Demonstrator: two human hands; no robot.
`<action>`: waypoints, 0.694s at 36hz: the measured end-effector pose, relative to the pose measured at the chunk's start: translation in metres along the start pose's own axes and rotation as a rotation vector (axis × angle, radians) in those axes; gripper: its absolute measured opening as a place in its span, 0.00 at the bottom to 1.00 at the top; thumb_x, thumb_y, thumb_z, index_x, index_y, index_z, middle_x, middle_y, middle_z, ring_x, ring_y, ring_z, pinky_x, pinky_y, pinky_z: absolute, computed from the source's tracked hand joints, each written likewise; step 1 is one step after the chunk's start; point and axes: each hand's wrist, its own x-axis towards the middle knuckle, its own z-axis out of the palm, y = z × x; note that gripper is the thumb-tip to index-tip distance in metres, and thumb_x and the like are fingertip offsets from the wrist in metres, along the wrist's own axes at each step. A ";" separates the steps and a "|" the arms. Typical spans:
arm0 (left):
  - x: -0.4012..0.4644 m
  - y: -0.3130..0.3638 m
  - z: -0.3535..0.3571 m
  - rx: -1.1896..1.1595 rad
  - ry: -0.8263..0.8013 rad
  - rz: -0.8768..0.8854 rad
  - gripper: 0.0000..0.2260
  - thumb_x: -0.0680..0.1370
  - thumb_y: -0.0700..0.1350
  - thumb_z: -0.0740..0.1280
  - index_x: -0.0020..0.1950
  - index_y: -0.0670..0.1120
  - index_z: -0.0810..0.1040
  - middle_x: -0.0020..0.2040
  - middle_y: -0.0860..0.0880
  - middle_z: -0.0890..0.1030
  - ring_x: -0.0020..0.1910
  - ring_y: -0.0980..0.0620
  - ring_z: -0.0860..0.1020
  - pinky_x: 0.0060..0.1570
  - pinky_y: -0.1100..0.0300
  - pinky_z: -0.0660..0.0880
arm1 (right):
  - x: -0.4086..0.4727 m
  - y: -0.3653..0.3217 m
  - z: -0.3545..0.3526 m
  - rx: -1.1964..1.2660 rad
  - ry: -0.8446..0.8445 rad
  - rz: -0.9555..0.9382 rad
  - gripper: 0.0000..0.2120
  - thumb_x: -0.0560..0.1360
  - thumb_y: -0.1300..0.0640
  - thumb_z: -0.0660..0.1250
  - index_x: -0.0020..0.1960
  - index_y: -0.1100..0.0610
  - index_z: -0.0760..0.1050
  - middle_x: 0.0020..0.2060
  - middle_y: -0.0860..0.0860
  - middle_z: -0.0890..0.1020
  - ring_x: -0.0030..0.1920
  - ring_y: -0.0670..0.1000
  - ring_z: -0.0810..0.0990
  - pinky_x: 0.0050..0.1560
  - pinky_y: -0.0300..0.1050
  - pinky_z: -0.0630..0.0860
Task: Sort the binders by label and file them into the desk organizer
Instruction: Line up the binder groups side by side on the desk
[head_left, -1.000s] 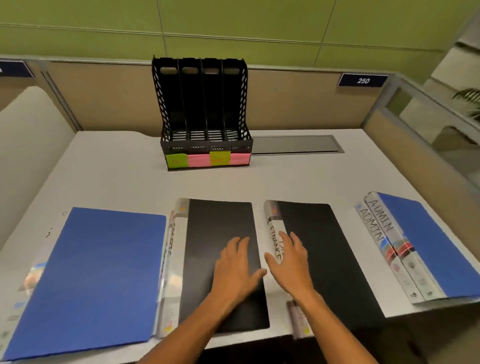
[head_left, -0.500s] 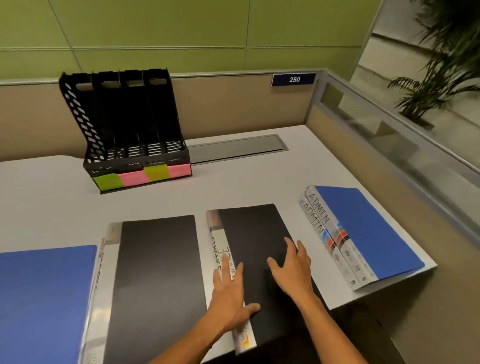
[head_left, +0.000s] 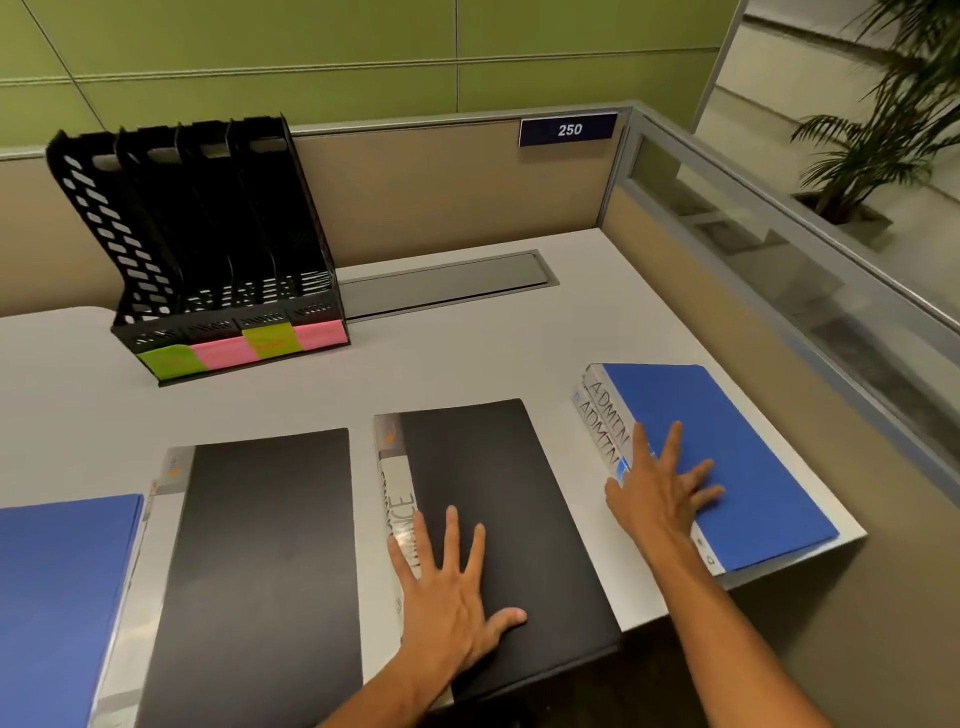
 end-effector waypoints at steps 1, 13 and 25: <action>0.001 0.000 0.002 0.004 0.002 -0.005 0.51 0.63 0.84 0.32 0.77 0.55 0.29 0.77 0.43 0.26 0.71 0.29 0.23 0.63 0.22 0.29 | 0.003 0.004 0.002 -0.005 -0.012 -0.005 0.44 0.76 0.44 0.67 0.80 0.44 0.41 0.80 0.56 0.42 0.75 0.76 0.52 0.70 0.77 0.55; 0.020 -0.025 0.001 0.024 0.052 -0.071 0.52 0.62 0.84 0.32 0.80 0.57 0.34 0.80 0.44 0.31 0.74 0.30 0.26 0.66 0.22 0.34 | 0.003 -0.007 0.004 -0.022 -0.069 -0.045 0.47 0.77 0.51 0.69 0.80 0.46 0.36 0.80 0.56 0.51 0.73 0.71 0.61 0.67 0.73 0.67; 0.019 -0.040 -0.007 -0.023 0.073 -0.071 0.51 0.63 0.84 0.36 0.81 0.59 0.39 0.81 0.45 0.35 0.75 0.31 0.29 0.67 0.24 0.32 | -0.033 -0.059 0.013 -0.026 -0.108 -0.176 0.49 0.77 0.50 0.70 0.79 0.43 0.33 0.79 0.55 0.50 0.68 0.68 0.68 0.61 0.69 0.74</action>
